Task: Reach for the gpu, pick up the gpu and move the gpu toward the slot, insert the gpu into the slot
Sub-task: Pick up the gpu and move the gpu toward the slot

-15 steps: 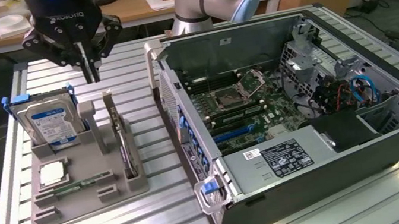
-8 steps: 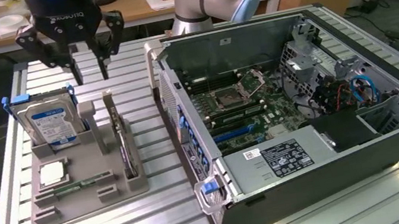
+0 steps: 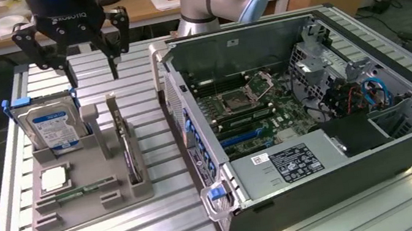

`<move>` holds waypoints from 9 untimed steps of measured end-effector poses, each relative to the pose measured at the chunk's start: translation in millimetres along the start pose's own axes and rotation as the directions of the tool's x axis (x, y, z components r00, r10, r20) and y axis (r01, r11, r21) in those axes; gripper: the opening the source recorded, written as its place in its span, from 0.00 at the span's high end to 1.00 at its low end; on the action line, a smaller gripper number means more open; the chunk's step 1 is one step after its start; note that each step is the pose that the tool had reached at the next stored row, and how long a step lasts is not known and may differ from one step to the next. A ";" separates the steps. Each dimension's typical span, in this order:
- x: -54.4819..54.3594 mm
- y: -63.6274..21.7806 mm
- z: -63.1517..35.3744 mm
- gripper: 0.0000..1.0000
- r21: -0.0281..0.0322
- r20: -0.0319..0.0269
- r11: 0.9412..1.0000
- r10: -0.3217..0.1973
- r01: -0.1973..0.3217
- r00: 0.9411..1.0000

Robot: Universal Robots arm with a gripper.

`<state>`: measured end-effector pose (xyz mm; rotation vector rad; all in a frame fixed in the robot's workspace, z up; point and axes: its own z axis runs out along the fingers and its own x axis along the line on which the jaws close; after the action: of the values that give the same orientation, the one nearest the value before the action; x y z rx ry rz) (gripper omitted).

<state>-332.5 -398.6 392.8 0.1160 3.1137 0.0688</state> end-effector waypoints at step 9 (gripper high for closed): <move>0.2 -0.4 6.6 0.35 0.000 -0.010 0.995 -0.102 0.102 0.995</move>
<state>-332.5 -398.8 386.2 -0.0434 3.1234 0.0673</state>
